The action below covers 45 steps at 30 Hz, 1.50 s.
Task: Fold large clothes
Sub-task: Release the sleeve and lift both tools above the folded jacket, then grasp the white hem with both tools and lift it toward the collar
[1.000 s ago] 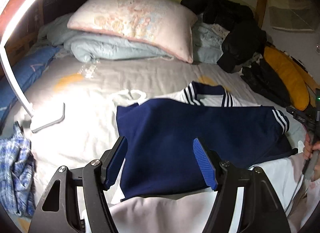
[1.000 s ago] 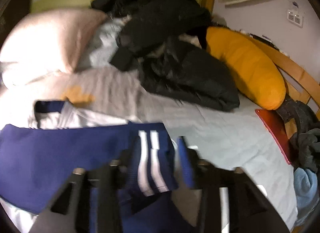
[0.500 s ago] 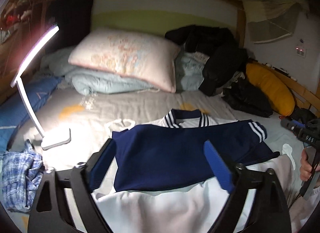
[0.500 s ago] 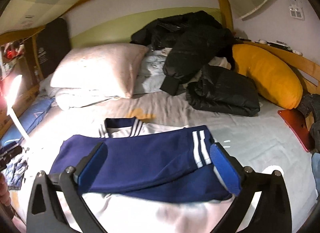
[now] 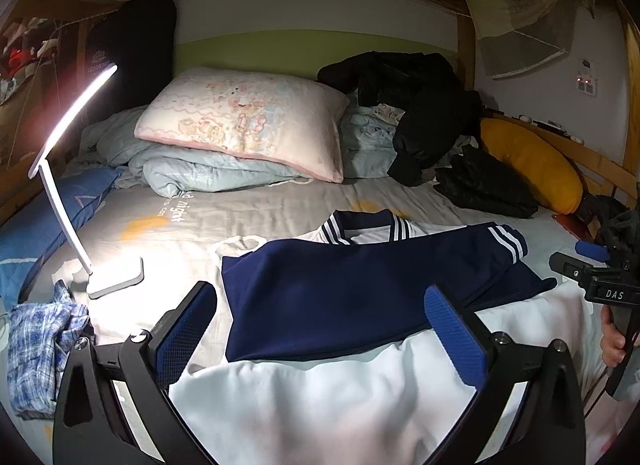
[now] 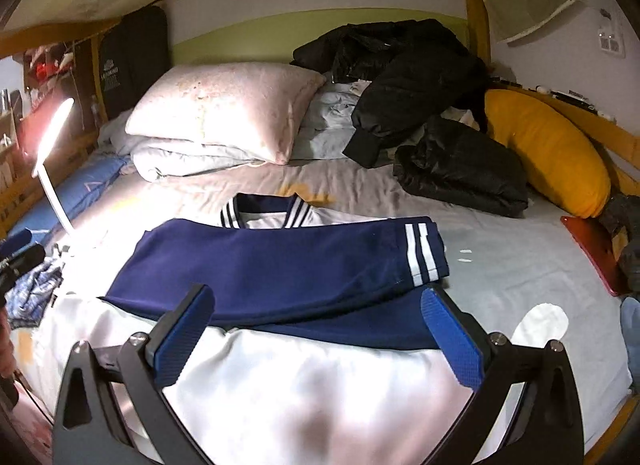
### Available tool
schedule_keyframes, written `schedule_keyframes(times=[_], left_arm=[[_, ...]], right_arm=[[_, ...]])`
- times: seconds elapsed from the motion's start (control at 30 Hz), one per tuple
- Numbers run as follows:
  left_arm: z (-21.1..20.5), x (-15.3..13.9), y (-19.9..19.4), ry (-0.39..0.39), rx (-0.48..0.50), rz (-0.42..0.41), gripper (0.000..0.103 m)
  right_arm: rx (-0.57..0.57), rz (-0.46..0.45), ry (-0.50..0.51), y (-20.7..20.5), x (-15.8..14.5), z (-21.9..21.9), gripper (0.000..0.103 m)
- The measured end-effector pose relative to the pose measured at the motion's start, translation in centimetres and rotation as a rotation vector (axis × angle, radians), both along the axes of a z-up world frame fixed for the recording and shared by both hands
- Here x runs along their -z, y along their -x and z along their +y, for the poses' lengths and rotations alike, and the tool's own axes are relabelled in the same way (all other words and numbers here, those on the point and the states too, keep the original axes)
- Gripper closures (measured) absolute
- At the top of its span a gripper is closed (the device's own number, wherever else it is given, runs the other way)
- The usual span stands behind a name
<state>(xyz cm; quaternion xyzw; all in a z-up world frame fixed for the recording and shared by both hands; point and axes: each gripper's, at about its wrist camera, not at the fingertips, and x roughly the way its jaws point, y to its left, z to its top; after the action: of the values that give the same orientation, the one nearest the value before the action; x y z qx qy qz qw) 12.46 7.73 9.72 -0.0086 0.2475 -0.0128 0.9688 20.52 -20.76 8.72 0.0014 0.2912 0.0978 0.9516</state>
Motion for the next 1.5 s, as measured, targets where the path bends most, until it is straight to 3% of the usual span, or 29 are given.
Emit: schedule_keyframes(times=[0.33, 0.63, 0.73, 0.9, 1.07, 1.27, 1.4, 1.5], left_arm=[[-1.0, 2.4, 0.2, -0.04, 0.039, 0.05, 0.0], [-3.2, 4.7, 0.8, -0.163, 0.101, 0.094, 0.0], [-3.4, 5.6, 1.0, -0.171, 0.125, 0.121, 0.0], [-4.3, 8.4, 1.4, -0.201, 0.187, 0.215, 0.0], [-6.5, 12.2, 2.9, -0.342, 0.262, 0.293, 0.0], [-7.8, 15.7, 3.8, -0.409, 0.322, 0.393, 0.0], [-7.8, 16.5, 3.5, -0.402, 0.305, 0.43, 0.0], [-6.0, 16.0, 2.5, -0.38, 0.183, 0.41, 0.0]], right_arm=[[-0.033, 0.025, 0.02, 0.3, 0.8, 0.2, 0.0], [-0.058, 0.058, 0.055, 0.7, 2.2, 0.7, 0.0], [-0.082, 0.086, 0.073, 0.9, 3.1, 0.9, 0.0], [-0.177, 0.124, 0.17, 2.0, 5.3, 2.4, 0.0], [-0.318, 0.149, 0.329, 4.8, 8.4, 4.9, 0.0], [-0.4, 0.186, 0.462, 6.8, 11.7, 6.5, 0.0], [-0.369, 0.213, 0.544, 6.6, 13.6, 6.5, 0.0], [-0.253, 0.201, 0.564, 5.4, 13.6, 5.1, 0.0]])
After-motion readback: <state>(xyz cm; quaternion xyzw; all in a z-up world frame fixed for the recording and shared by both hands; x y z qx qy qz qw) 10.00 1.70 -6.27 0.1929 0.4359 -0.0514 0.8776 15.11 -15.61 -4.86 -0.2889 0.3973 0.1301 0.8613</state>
